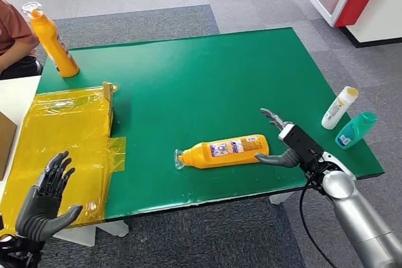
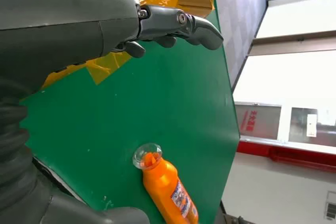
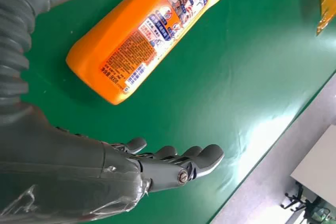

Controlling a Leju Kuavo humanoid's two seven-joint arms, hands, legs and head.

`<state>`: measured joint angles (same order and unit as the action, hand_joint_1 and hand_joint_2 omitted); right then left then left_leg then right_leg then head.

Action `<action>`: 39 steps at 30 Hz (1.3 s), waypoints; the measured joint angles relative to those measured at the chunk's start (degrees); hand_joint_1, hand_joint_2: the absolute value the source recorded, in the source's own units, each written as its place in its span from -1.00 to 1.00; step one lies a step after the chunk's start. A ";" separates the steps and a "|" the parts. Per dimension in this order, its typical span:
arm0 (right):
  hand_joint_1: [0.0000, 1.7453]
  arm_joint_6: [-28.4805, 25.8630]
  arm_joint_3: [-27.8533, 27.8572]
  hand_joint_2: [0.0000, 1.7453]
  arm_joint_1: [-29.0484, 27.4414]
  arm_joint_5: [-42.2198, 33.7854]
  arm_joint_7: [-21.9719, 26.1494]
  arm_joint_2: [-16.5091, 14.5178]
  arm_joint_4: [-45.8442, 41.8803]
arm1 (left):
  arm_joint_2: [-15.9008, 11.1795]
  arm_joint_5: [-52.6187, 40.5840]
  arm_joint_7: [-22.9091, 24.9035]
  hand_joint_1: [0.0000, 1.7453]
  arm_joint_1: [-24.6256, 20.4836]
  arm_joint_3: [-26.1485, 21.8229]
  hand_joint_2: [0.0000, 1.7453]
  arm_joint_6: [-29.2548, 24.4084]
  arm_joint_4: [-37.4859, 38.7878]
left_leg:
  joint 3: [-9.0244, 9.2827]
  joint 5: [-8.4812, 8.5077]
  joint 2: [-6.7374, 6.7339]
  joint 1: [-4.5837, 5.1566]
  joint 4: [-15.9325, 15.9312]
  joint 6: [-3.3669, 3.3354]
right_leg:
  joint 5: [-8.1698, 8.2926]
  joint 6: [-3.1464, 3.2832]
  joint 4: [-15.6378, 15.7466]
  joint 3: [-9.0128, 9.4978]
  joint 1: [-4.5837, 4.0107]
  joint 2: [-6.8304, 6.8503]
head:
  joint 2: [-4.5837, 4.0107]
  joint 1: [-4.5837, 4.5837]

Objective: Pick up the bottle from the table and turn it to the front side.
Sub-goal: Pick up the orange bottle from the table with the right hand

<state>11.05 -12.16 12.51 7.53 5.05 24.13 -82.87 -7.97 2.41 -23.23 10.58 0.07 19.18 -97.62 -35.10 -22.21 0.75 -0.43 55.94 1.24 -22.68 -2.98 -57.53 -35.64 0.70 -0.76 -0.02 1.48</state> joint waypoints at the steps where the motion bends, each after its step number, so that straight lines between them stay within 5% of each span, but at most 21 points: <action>1: -1.00 -0.03 0.01 1.00 -0.02 0.11 -0.03 0.01 -0.02 | 0.00 0.08 0.00 -1.00 0.00 0.00 1.00 0.16 -0.04 | 0.00 0.00 0.00 0.00 0.00 0.00 | 0.00 0.00 0.00 0.00 0.00 0.00 | 0.00 0.00; 19: -1.00 -3.51 -1.27 1.00 1.48 10.65 -2.49 -0.28 0.14 | 0.10 0.50 1.16 -1.00 -0.32 0.35 1.00 1.73 -0.32 | -0.02 0.00 0.00 0.00 0.00 0.00 | -0.01 0.00 -0.01 0.01 -0.01 0.00 | 0.00 -0.01; 28: -1.00 -10.40 -6.11 1.00 2.42 39.36 -13.07 -2.01 1.24 | 0.90 -0.94 3.20 -1.00 -1.10 0.40 1.00 1.84 -0.87 | -0.01 0.02 0.00 -0.01 0.00 0.03 | 0.00 0.01 -0.02 0.00 -0.03 0.00 | 0.00 -0.01; 39: -1.00 -10.39 -10.00 1.00 2.31 44.74 -14.42 -5.00 3.49 | 1.34 1.57 4.09 -1.00 -1.69 0.20 1.00 2.11 -1.23 | -0.03 0.03 0.01 -0.01 0.00 0.04 | 0.00 0.01 -0.03 -0.01 -0.02 0.01 | 0.00 -0.01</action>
<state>0.66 -22.16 14.82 52.27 -9.37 19.13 -79.38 -6.62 3.98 -19.15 8.89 0.26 21.29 -98.86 -35.12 -22.18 0.76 -0.44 55.94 1.28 -22.68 -2.97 -57.57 -35.65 0.68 -0.75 -0.02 1.46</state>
